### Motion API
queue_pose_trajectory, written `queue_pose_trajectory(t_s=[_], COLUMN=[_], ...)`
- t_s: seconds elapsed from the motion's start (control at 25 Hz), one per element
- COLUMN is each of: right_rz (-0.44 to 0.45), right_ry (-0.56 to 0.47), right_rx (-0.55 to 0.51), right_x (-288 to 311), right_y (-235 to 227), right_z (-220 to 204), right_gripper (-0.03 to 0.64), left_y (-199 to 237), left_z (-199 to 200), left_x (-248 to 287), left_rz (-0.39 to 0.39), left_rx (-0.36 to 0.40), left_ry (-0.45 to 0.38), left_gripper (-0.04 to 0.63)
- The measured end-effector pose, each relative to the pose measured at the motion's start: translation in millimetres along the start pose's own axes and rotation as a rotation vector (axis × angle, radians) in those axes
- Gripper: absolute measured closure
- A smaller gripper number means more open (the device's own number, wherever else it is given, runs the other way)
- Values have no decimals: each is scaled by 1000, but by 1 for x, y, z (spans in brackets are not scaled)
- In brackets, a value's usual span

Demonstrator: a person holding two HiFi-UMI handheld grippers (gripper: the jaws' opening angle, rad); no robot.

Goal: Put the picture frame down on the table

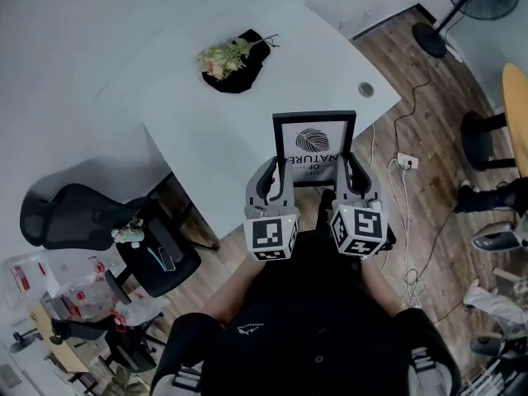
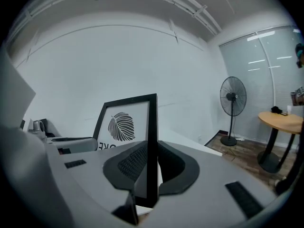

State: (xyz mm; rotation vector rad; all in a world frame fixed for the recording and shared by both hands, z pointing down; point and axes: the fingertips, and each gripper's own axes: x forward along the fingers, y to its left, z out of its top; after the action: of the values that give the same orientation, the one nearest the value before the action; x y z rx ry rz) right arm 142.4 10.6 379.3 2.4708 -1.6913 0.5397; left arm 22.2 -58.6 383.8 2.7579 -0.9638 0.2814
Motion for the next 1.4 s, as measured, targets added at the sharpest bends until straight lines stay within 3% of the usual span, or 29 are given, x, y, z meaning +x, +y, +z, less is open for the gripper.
queue_pose_trajectory(t_s=[0.44, 0.72, 1.0, 1.4], right_rz=[363, 528, 637, 723], right_ry=[72, 90, 136, 155], right_rx=[-124, -165, -186, -201], right_x=[98, 122, 135, 147], right_y=[32, 38, 38, 25], right_z=[26, 34, 30, 27], right_gripper=[552, 552, 552, 551], left_y=[45, 43, 37, 20], left_z=[8, 13, 6, 1], left_x=[24, 26, 28, 39], left_rz=[369, 539, 650, 740], left_rx=[-108, -139, -166, -182], left_ry=[-23, -55, -38, -42], left_gripper=[518, 518, 518, 517])
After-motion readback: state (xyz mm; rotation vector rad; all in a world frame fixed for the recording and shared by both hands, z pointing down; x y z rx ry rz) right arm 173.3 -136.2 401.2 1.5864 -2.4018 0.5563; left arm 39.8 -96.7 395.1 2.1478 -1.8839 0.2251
